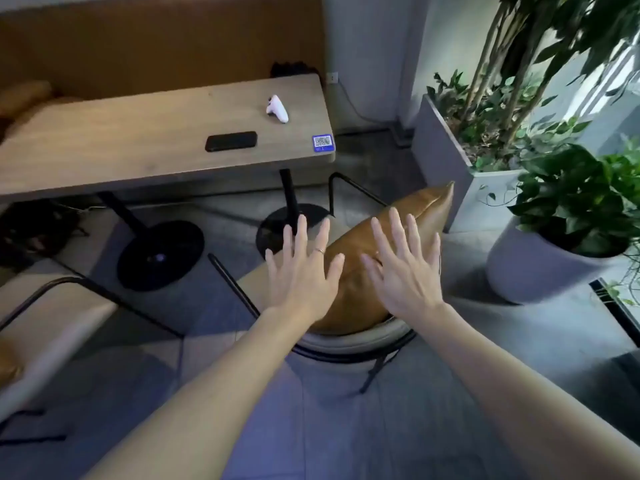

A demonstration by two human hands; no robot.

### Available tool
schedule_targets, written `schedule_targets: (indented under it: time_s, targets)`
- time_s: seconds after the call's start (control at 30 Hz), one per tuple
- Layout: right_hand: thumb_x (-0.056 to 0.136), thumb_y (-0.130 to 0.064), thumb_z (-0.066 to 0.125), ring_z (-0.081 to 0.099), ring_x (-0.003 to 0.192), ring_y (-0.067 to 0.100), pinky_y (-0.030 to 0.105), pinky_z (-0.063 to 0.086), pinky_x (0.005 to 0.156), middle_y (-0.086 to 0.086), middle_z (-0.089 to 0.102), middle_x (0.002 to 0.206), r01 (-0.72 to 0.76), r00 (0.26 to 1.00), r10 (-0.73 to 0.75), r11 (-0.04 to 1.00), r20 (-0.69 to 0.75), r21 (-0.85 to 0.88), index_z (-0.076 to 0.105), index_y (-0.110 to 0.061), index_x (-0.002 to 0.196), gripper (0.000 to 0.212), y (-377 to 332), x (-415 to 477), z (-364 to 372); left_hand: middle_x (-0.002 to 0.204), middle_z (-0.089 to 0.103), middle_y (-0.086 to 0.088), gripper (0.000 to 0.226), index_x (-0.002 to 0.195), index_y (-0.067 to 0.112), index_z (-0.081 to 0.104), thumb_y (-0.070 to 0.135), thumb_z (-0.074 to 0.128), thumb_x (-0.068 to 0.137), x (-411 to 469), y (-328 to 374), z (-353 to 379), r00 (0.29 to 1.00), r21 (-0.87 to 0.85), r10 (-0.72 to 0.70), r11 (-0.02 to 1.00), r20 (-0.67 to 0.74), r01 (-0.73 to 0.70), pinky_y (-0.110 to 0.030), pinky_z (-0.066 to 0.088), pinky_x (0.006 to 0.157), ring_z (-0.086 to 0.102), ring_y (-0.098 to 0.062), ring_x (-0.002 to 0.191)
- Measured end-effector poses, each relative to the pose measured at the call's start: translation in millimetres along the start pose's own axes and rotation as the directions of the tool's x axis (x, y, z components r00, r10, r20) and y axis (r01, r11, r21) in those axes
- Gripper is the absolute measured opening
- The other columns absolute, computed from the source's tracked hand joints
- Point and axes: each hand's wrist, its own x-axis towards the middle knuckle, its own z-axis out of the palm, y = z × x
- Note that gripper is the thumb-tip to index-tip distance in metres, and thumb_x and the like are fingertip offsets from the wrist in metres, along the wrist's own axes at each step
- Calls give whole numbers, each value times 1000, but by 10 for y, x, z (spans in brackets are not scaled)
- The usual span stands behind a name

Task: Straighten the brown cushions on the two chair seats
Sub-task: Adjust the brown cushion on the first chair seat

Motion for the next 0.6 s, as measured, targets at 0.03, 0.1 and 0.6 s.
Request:
schedule_targets:
  time_s: [0.03, 0.1, 0.6]
  targets:
    - [105, -56, 28, 15, 157, 36, 72, 16, 117, 7, 18, 172, -14, 999, 14, 1000, 38, -3, 27, -23, 161, 65, -3, -35, 76, 174, -10, -3, 65, 164, 37, -1, 59, 20, 106, -5, -27, 102, 996, 13, -21, 1000, 91, 20, -59, 5, 125, -8, -27, 159]
    - [106, -58, 24, 9, 158, 33, 70, 12, 118, 5, 16, 172, -36, 996, 35, 999, 86, 10, 25, -23, 162, 65, 7, -89, 260, 175, -4, -2, 65, 164, 37, 2, 60, 19, 106, -8, -93, 280, 975, 4, -48, 999, 215, 48, -56, 9, 125, -2, -25, 159]
    - [109, -48, 24, 15, 158, 27, 62, 16, 122, 0, 29, 169, -77, 994, 93, 971, -60, 226, 36, -28, 158, 54, 39, -288, 582, 163, 39, 2, 50, 158, 31, 35, 41, 32, 109, -317, -56, 632, 951, -469, -295, 855, -90, 220, -42, 35, 110, 36, -23, 146]
